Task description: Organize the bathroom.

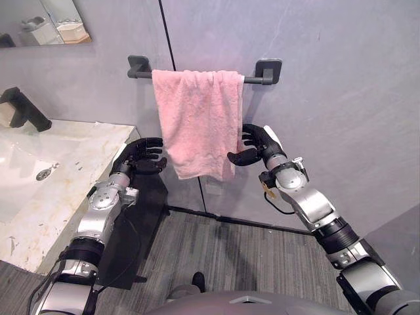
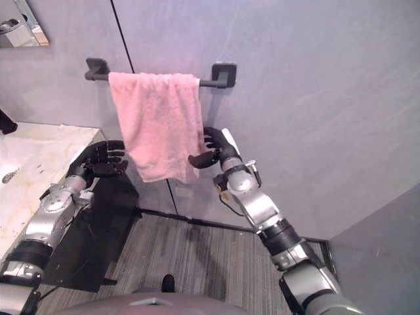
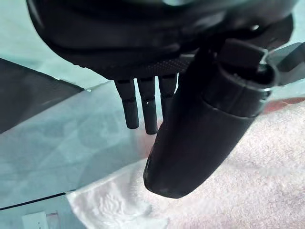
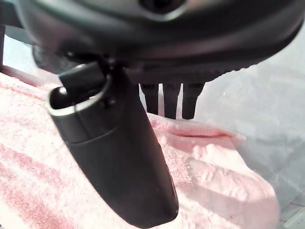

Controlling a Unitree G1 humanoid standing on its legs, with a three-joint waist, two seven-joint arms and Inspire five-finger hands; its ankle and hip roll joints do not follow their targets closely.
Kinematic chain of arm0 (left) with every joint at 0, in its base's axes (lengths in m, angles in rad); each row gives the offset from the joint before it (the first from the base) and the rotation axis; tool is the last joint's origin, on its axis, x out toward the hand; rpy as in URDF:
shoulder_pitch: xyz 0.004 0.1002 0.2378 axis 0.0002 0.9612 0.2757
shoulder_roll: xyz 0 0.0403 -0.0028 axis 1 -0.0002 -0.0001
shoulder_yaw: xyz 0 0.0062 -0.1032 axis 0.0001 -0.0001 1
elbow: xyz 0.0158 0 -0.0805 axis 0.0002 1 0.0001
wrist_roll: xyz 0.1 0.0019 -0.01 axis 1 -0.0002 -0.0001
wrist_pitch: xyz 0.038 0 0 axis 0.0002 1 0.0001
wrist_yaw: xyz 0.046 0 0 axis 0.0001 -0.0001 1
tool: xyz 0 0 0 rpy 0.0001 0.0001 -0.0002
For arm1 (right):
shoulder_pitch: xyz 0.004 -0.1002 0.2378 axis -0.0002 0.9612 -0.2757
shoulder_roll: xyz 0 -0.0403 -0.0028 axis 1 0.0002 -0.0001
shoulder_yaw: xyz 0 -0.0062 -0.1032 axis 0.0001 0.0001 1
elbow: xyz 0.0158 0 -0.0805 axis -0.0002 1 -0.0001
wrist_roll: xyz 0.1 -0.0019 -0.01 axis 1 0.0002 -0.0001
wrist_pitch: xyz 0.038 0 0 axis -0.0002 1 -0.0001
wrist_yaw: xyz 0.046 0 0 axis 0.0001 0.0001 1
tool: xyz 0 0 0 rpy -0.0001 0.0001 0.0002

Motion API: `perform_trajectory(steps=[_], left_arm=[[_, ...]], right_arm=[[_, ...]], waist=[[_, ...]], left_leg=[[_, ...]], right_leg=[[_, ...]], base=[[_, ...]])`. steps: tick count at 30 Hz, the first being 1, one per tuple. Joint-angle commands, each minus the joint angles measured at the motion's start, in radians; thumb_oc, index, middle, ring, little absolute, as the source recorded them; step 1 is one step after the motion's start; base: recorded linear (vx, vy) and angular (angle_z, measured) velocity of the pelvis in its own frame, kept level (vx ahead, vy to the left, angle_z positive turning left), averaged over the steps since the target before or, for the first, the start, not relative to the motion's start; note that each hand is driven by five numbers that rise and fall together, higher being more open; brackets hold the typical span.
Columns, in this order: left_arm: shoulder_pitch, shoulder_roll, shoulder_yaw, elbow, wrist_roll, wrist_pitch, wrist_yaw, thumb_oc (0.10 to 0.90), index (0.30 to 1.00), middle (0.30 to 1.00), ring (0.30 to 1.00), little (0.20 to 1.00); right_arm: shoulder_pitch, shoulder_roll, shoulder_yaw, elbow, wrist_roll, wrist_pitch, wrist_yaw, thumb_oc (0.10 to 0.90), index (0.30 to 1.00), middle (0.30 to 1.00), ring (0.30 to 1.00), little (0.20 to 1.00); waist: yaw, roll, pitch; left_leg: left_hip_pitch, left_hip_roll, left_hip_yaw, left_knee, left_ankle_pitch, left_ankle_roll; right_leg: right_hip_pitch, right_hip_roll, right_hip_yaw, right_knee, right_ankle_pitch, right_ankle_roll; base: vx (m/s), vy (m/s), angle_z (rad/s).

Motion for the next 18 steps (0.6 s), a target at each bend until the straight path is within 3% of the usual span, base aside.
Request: perform_trajectory(steps=[1,8,12,14,18], left_arm=[[-0.084,0.066,0.095,0.019,-0.049,-0.076,0.022,0.8,0.9,0.9,0.9,0.9],[-0.067,0.062,0.098,0.015,-0.05,-0.069,0.02,0.8,0.9,0.9,0.9,0.9],[-0.031,0.045,0.099,0.01,-0.06,-0.026,-0.011,0.8,0.9,0.9,0.9,0.9],[0.043,0.025,0.107,-0.002,-0.042,0.022,-0.066,0.8,0.9,0.9,0.9,0.9],[0.154,-0.024,0.131,0.002,0.0,0.041,-0.138,0.8,0.9,0.9,0.9,0.9]], right_arm=[[-0.054,0.001,-0.06,-0.107,-0.08,-0.137,-0.036,0.8,0.9,0.9,0.9,0.9],[-0.049,0.004,-0.065,-0.107,-0.082,-0.137,-0.044,0.8,0.9,0.9,0.9,0.9],[-0.023,0.011,-0.071,-0.087,-0.099,-0.126,-0.038,0.8,0.9,0.9,0.9,0.9],[0.035,-0.001,-0.093,-0.073,-0.106,-0.102,-0.019,0.8,0.9,0.9,0.9,0.9],[0.134,-0.004,-0.117,-0.029,-0.139,-0.111,0.004,0.8,0.9,0.9,0.9,0.9]], waist=[[0.005,-0.033,-0.074],[0.006,-0.034,-0.075],[0.007,-0.036,-0.076],[0.012,-0.039,-0.076],[0.016,-0.041,-0.073]], left_leg=[[0.0,0.036,0.037,0.046,-0.108,-0.061],[0.0,0.035,0.035,0.047,-0.11,-0.06],[0.003,0.035,0.035,0.044,-0.112,-0.058],[-0.003,0.034,0.031,0.048,-0.113,-0.056],[-0.007,0.035,0.029,0.05,-0.114,-0.054]], right_leg=[[-0.053,-0.011,0.026,0.038,-0.058,0.007],[-0.055,-0.012,0.024,0.041,-0.058,0.008],[-0.061,-0.014,0.021,0.043,-0.059,0.01],[-0.065,-0.015,0.019,0.043,-0.058,0.009],[-0.07,-0.012,0.019,0.044,-0.058,0.006]], base=[[0.0,0.0,0.0],[-0.01,-0.004,0.0],[-0.04,-0.023,0.0],[-0.06,-0.045,0.0],[-0.05,-0.042,0.01]])
